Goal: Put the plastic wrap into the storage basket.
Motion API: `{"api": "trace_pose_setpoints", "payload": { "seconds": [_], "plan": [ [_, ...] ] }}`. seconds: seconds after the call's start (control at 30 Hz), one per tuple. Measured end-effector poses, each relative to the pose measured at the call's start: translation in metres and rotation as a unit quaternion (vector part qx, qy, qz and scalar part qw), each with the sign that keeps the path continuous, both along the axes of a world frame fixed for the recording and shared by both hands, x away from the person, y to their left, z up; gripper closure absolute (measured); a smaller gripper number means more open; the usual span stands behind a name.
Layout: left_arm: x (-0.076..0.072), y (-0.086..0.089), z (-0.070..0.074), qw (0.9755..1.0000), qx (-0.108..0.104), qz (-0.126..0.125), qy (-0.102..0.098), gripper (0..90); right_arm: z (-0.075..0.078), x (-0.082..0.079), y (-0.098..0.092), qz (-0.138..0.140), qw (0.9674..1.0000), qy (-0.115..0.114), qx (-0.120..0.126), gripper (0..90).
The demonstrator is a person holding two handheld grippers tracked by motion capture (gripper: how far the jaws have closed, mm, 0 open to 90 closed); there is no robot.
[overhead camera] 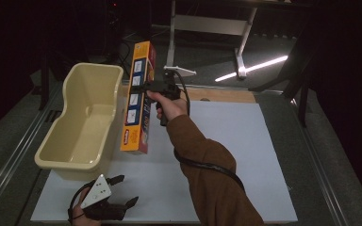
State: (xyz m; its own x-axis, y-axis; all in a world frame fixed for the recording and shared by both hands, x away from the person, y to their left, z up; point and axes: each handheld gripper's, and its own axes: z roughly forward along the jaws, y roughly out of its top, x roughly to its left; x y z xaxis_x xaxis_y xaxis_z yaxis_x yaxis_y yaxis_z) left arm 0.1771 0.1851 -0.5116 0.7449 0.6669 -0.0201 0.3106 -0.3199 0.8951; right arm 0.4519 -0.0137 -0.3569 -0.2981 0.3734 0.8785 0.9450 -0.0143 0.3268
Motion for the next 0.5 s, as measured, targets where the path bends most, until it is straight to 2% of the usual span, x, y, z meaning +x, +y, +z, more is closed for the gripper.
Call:
{"api": "trace_pose_setpoints", "payload": {
  "seconds": [0.1,0.5],
  "plan": [
    [-0.001,0.000,0.000,1.0000,0.001,0.000,-0.001,16.5,0.001,0.000,0.016,-0.001,1.0000,0.005,0.002,40.7],
    [-0.004,0.001,0.001,0.9999,-0.001,-0.006,-0.009,16.5,-0.012,0.001,0.072,-0.006,0.9981,0.054,0.027,40.6]
  ]
}}
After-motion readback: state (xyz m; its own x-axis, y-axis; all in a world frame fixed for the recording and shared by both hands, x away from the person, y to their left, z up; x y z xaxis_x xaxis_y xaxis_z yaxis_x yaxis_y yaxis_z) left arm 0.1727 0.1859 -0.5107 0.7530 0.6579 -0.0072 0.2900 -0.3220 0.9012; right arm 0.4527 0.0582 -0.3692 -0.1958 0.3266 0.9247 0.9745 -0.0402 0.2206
